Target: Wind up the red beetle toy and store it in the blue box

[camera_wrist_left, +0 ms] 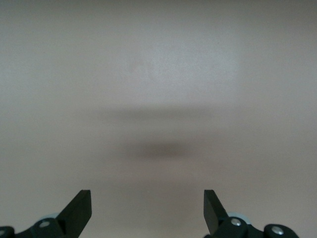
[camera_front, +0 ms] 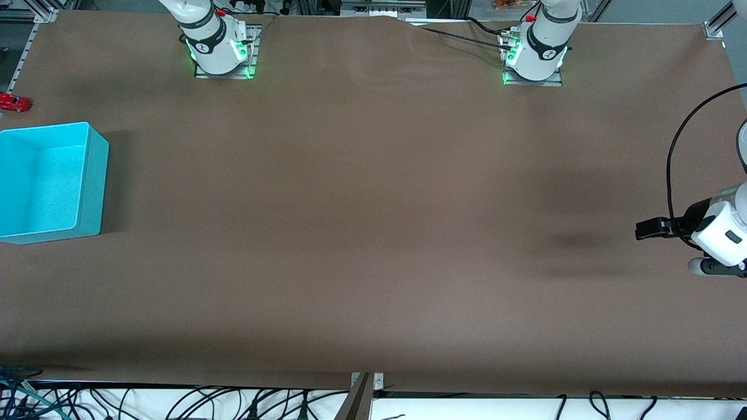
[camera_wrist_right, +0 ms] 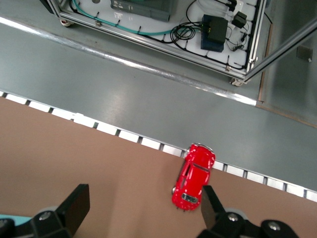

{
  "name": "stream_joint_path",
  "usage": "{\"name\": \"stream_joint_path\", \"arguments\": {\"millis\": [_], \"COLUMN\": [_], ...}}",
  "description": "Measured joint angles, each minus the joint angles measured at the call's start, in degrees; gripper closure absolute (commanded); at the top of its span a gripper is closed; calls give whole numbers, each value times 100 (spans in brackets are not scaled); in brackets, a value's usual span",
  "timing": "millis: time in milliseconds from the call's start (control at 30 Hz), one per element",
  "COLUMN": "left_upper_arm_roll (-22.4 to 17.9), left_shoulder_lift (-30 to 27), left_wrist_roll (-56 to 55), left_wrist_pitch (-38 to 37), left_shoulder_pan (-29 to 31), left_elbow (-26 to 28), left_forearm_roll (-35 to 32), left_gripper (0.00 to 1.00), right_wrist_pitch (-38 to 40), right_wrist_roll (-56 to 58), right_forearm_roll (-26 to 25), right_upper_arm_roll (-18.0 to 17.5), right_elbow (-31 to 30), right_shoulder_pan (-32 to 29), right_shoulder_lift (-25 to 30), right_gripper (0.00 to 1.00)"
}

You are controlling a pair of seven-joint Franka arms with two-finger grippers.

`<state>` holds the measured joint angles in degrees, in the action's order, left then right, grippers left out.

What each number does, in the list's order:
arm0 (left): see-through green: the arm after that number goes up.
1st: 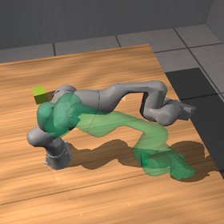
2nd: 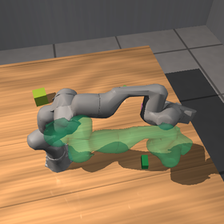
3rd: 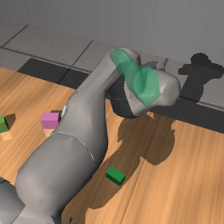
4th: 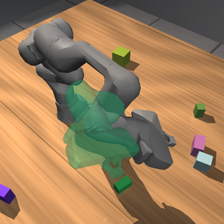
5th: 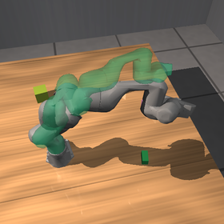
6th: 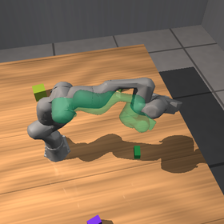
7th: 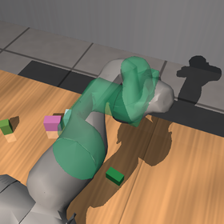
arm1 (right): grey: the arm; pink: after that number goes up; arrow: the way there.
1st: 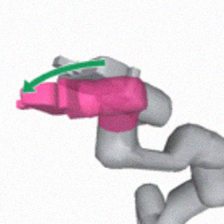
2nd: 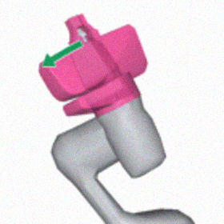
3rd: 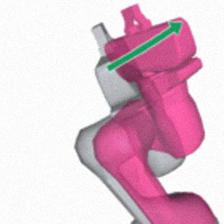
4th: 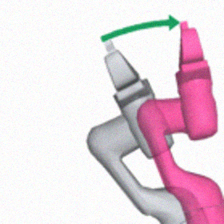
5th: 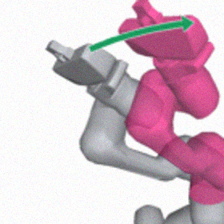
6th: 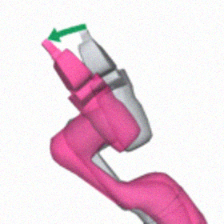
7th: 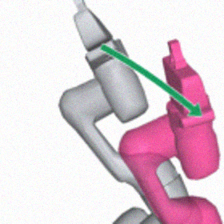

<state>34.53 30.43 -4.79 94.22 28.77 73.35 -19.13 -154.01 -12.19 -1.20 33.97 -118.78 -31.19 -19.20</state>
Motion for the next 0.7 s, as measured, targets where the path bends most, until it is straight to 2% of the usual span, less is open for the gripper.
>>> {"name": "stream_joint_path", "arguments": {"millis": [233,699], "left_upper_arm_roll": [0,-2], "left_shoulder_lift": [0,0], "left_wrist_roll": [0,0], "left_wrist_pitch": [0,0], "left_shoulder_pan": [-7,-8], "left_elbow": [0,0], "left_forearm_roll": [0,-1], "left_gripper": [0,0], "right_wrist_pitch": [10,-245], "right_wrist_roll": [23,23], "right_forearm_roll": [0,22], "right_upper_arm_roll": [-140,-653], "right_elbow": [-5,-8], "right_shoulder_pan": [-302,-889], "right_shoulder_lift": [-66,-606], "right_gripper": [0,0]}}
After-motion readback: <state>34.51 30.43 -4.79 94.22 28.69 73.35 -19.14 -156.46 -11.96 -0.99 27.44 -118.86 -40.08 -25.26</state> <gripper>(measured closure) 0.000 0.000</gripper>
